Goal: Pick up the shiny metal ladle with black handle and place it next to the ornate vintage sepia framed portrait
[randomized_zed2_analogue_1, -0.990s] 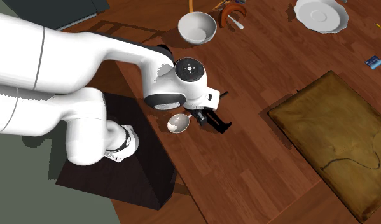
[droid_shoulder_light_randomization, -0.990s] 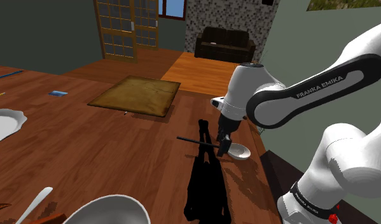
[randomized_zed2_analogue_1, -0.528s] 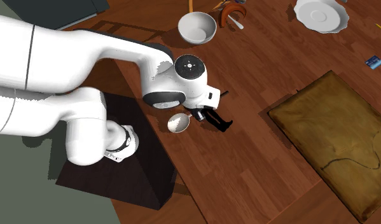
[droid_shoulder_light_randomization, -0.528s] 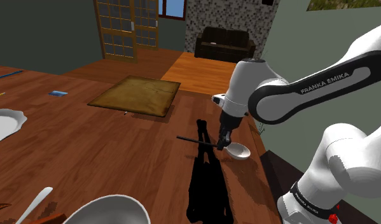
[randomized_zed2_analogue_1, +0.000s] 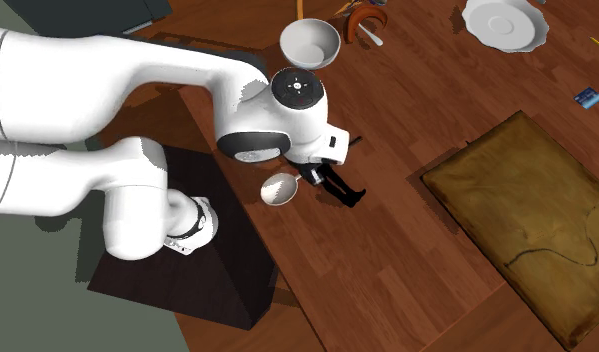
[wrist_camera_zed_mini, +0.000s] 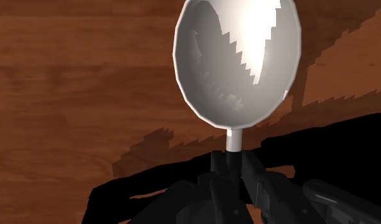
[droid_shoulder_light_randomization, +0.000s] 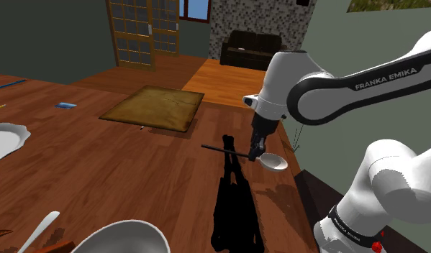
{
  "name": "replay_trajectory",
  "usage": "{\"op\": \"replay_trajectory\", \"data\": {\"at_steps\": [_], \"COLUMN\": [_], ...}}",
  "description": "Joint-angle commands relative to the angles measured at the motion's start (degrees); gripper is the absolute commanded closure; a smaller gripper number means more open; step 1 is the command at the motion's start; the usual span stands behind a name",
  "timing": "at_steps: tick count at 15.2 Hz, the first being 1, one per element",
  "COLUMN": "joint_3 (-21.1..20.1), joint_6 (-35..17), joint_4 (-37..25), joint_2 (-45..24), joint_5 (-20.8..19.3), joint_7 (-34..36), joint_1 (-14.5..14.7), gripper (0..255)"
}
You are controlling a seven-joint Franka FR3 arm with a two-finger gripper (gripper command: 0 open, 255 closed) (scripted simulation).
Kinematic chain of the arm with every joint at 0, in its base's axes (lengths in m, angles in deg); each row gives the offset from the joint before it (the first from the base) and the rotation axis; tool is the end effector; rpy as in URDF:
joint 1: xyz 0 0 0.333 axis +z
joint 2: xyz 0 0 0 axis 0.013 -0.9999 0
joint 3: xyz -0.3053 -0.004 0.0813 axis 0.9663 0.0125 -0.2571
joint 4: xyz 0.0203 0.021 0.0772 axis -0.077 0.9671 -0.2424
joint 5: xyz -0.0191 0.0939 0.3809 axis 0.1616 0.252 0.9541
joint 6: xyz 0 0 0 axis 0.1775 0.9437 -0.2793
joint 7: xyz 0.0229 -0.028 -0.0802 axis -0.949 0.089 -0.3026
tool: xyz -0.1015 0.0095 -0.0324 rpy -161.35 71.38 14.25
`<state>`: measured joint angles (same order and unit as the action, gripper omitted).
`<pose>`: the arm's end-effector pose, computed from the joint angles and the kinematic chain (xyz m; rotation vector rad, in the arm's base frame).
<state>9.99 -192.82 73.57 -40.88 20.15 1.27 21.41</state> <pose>0.3108 0.1569 0.3892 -2.8739 -1.1835 -0.0850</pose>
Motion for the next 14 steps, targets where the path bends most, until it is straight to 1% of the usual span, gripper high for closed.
{"op": "replay_trajectory", "data": {"at_steps": [1, 11, 14], "joint_3": [0.0, 0.4, -0.1], "joint_6": [2.0, 10.9, 8.7], "joint_4": [-1.3, -7.0, -12.7], "joint_2": [0.7, 3.9, -4.1], "joint_5": [-0.1, -0.5, -0.7], "joint_7": [0.2, 0.5, 0.9], "joint_1": [0.0, -0.2, -0.4], "gripper": [255, 255, 255]}}
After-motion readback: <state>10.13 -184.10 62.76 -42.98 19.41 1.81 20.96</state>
